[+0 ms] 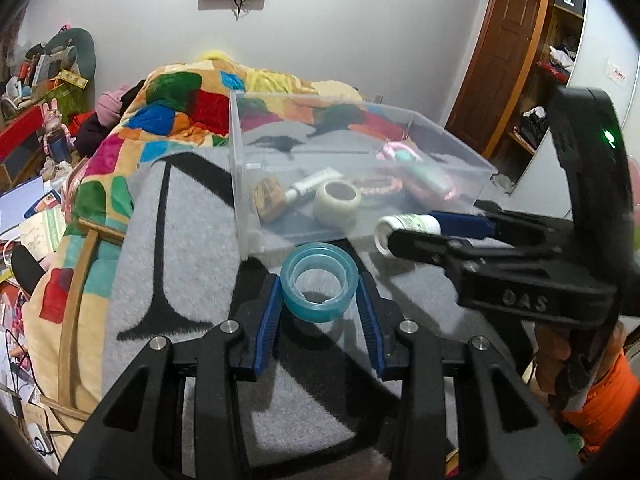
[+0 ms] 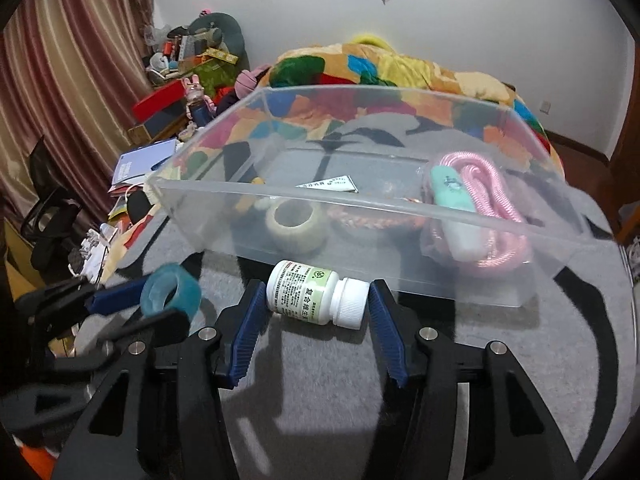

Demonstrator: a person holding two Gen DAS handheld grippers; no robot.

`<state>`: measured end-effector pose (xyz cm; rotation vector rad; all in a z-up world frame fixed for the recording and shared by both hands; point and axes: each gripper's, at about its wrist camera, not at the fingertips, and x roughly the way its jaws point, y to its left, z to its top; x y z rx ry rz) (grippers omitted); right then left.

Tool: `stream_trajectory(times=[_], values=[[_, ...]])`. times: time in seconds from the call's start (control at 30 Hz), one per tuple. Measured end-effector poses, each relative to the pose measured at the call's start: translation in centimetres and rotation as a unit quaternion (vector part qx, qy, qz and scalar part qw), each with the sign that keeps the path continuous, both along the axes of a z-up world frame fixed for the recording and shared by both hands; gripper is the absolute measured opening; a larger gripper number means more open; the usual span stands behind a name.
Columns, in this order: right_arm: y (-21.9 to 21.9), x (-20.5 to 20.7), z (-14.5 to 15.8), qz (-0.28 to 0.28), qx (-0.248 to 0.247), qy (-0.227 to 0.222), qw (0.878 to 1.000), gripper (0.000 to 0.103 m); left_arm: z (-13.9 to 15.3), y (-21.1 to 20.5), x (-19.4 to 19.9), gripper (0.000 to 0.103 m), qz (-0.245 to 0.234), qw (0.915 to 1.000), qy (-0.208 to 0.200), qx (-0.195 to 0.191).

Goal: Organize objects
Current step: 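Place the blue tape in the box with left tool while right drops the pill bottle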

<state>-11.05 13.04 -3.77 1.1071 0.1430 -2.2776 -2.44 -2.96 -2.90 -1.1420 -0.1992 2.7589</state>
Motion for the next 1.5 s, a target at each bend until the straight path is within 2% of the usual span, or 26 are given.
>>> stream_trajectory(times=[0.27, 0.43, 0.57, 0.7, 0.83, 1.0, 1.17, 1.3, 1.5], values=[[2.3, 1.6, 4.3, 0.000, -0.032, 0.053, 0.998, 0.049, 3.0, 0.7, -0.7, 0.038, 0.002, 0.9993, 0.037, -0.009], [3.7, 0.8, 6.8, -0.019, -0.051, 0.084, 0.995, 0.050, 5.1, 1.0, -1.8, 0.038, 0.007, 0.9982, 0.059, -0.009], [4.3, -0.7, 7.8, -0.035, -0.055, 0.091, 0.994, 0.050, 6.2, 1.1, -3.2, 0.038, 0.010, 0.9973, 0.071, -0.017], [4.0, -2.5, 7.4, -0.040, -0.051, 0.081, 0.995, 0.050, 6.3, 1.1, -5.0, 0.038, 0.016, 0.9973, 0.066, -0.026], [3.5, -4.5, 5.8, -0.038, -0.046, 0.055, 0.997, 0.050, 5.3, 1.0, -6.9, 0.038, 0.020, 0.9983, 0.046, -0.031], [2.3, -6.6, 3.6, -0.032, -0.042, 0.019, 0.998, 0.050, 3.8, 0.6, -8.5, 0.038, 0.024, 0.9991, 0.023, -0.026], [1.8, -6.8, 2.7, -0.022, -0.035, 0.006, 0.999, 0.050, 2.7, 0.4, -9.1, 0.038, 0.024, 0.9996, 0.006, -0.014], [2.3, -6.4, 3.0, -0.016, -0.041, 0.006, 0.999, 0.055, 2.9, 0.4, -8.4, 0.045, 0.022, 0.9995, 0.015, -0.014], [3.2, -4.5, 4.9, -0.010, -0.043, 0.039, 0.998, 0.057, 4.6, 0.7, -6.7, 0.045, 0.025, 0.9986, 0.044, -0.017]])
